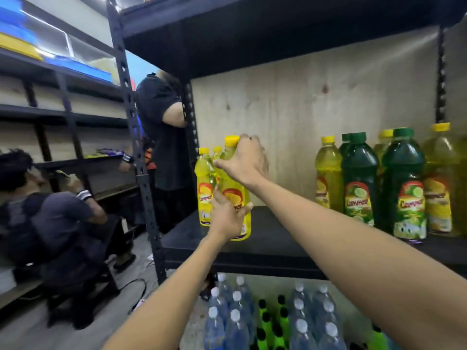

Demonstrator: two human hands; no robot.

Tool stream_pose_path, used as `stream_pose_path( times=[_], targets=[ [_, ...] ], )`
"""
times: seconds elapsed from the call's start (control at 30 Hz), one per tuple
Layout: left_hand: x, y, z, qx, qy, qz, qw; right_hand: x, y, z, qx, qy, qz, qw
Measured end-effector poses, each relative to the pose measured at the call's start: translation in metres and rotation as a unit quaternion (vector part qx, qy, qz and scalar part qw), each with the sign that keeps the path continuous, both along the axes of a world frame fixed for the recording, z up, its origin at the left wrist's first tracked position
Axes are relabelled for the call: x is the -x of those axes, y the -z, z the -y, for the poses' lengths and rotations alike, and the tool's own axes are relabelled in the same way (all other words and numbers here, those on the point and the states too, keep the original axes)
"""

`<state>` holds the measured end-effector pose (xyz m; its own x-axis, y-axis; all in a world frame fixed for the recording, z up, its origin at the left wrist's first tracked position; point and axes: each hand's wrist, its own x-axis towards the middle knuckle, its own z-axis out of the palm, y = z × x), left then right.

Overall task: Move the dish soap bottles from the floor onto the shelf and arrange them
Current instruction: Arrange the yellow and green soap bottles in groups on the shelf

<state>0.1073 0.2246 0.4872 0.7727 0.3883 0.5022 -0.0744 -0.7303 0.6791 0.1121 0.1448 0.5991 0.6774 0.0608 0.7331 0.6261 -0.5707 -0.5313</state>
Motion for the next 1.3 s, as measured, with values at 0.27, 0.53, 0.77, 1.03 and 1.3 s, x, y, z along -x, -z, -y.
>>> stream_pose_path(
  times=[0.27,0.53,0.77,1.03,1.3],
  targets=[
    [-0.007,0.006,-0.123,0.064,0.004,-0.022,0.998,-0.021,0.005,-0.113,0.031,-0.038,-0.034,0.998],
    [-0.016,0.013,-0.151,0.110,0.082,-0.037,0.990,-0.035,0.010,-0.141,0.041,0.016,-0.058,0.997],
    [0.010,0.014,-0.117,0.042,-0.035,-0.017,0.998,-0.018,0.013,-0.101,0.062,-0.058,-0.179,0.980],
    [0.002,0.022,0.017,-0.046,0.035,0.224,0.973,-0.043,0.031,0.063,0.042,0.086,-0.087,0.992],
    [-0.109,0.027,0.133,0.125,0.226,-0.131,0.957,-0.103,-0.005,0.123,0.113,0.230,-0.067,0.964]
  ],
)
